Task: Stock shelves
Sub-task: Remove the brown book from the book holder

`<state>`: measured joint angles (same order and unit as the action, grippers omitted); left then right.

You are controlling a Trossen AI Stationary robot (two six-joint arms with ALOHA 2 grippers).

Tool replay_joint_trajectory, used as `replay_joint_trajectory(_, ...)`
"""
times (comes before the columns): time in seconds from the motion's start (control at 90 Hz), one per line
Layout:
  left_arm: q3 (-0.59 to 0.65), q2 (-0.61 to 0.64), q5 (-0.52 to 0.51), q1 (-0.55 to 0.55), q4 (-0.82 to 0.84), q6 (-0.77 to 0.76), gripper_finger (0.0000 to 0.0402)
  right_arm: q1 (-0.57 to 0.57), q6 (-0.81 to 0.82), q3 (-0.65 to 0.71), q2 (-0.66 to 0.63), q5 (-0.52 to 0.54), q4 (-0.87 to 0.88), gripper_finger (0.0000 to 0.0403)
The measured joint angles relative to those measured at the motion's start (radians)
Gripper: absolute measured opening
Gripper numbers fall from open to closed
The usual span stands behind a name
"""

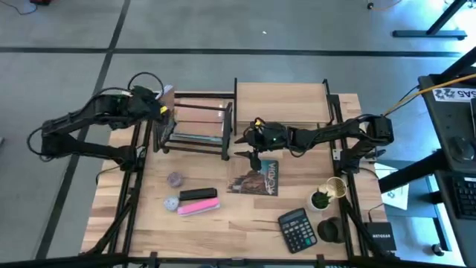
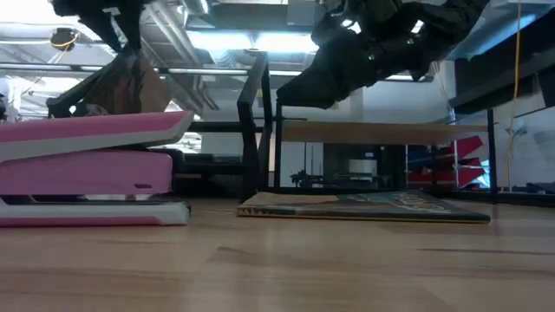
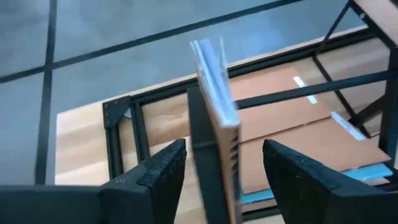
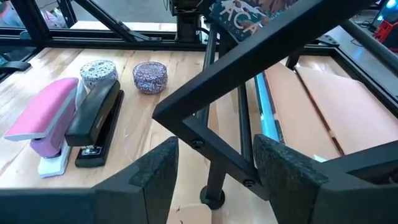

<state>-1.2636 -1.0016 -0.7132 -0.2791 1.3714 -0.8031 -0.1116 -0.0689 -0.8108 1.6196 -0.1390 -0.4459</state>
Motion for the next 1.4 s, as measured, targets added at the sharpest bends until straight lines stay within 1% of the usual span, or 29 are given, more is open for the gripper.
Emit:
replay_joint_trajectory(0.078, 0.000, -0.028, -0.005, -0.019, -0.001, 0.021, 0.0183, 0.000, 0.007, 0.000, 0.000, 0.000, 0.000, 0.0195)
replay_joint_trajectory(0.156, 0.000, -0.057, -0.003, -0.033, -0.004, 0.032, 0.0164, 0.000, 0.009, 0.000, 0.000, 0.000, 0.001, 0.0195)
replay_joint_trajectory(0.222, 0.000, -0.076, -0.011, -0.040, -0.011, 0.058, 0.0139, 0.000, 0.009, 0.000, 0.000, 0.000, 0.001, 0.0195)
replay_joint_trajectory(0.356, 0.001, -0.091, -0.052, -0.042, -0.058, 0.110, 0.0073, 0.000, 0.011, 0.000, 0.000, 0.002, -0.002, 0.0195)
replay_joint_trajectory(0.378, 0.001, -0.092, -0.056, -0.042, -0.069, 0.121, 0.0068, 0.000, 0.011, 0.000, 0.000, 0.009, -0.002, 0.0195)
replay_joint_trajectory(0.556, -0.004, -0.083, -0.088, -0.042, -0.151, 0.192, 0.0068, 0.001, 0.011, 0.000, 0.000, 0.059, -0.002, 0.0195)
replay_joint_trajectory(0.711, -0.025, -0.082, -0.130, -0.034, -0.166, 0.207, 0.0068, 0.000, 0.011, 0.000, 0.000, 0.060, -0.001, 0.0195)
replay_joint_trajectory(0.889, -0.006, -0.080, -0.136, -0.036, -0.147, 0.167, 0.0069, 0.000, 0.011, 0.000, 0.000, 0.060, -0.001, 0.0195)
replay_joint_trajectory(1.022, 0.028, -0.080, -0.143, -0.036, -0.136, 0.121, 0.0087, 0.000, 0.011, 0.000, 0.000, 0.060, 0.000, 0.0195)
replay_joint_trajectory(1.122, 0.046, -0.080, -0.146, -0.036, -0.131, 0.100, 0.0091, 0.000, 0.011, 0.000, 0.000, 0.060, 0.000, 0.0195)
replay_joint_trajectory(1.278, 0.044, -0.079, -0.123, -0.036, -0.135, 0.095, 0.0094, 0.000, 0.011, 0.000, 0.000, 0.060, 0.002, 0.0195)
replay_joint_trajectory(1.4, 0.021, -0.079, -0.070, -0.027, -0.134, 0.096, 0.0095, 0.000, 0.011, 0.000, 0.000, 0.060, 0.002, 0.0195)
